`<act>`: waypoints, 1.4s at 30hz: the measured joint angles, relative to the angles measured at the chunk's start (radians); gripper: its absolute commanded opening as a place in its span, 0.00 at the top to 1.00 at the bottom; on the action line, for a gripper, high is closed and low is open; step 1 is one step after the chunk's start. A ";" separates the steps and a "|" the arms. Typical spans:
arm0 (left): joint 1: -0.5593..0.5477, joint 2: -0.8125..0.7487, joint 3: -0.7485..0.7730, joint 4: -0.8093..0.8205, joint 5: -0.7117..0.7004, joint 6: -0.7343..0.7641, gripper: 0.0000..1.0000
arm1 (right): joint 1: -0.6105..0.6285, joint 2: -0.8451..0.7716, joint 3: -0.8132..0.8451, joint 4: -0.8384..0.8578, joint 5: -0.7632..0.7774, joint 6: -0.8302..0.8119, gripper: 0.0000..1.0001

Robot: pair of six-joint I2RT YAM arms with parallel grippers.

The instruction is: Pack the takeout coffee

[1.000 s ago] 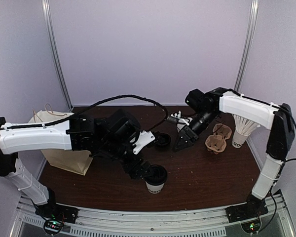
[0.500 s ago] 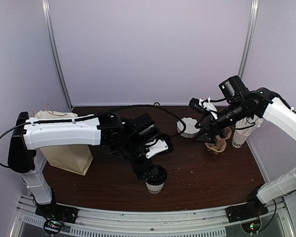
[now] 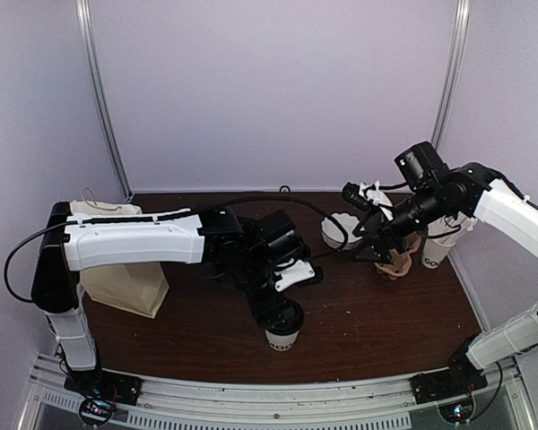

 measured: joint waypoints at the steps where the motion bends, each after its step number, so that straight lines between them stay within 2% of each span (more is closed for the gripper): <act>1: 0.000 0.000 0.004 -0.001 0.006 0.001 0.23 | 0.000 0.000 -0.004 0.000 0.000 0.000 0.19; 9: 0.006 0.000 0.011 -0.024 0.026 0.008 0.33 | 0.000 -0.002 -0.018 0.007 0.005 0.000 0.19; 14: 0.034 -0.002 0.011 -0.031 0.037 0.008 0.34 | -0.001 -0.002 -0.018 0.008 0.013 0.001 0.19; 22: 0.173 -0.014 0.047 -0.056 -0.030 0.008 0.34 | -0.008 -0.011 -0.029 0.028 0.016 0.002 0.19; 27: 0.290 0.022 0.177 -0.068 -0.072 0.008 0.34 | -0.014 -0.023 -0.037 0.035 0.016 0.004 0.19; 33: 0.401 0.204 0.407 -0.061 -0.075 0.003 0.33 | -0.017 -0.029 -0.041 0.037 0.017 0.005 0.19; 40: 0.449 0.359 0.538 -0.085 -0.074 0.003 0.33 | -0.026 -0.056 -0.047 0.039 0.020 0.005 0.19; 42: 0.449 0.374 0.547 -0.083 -0.068 0.003 0.30 | -0.028 -0.058 -0.048 0.039 0.021 0.005 0.19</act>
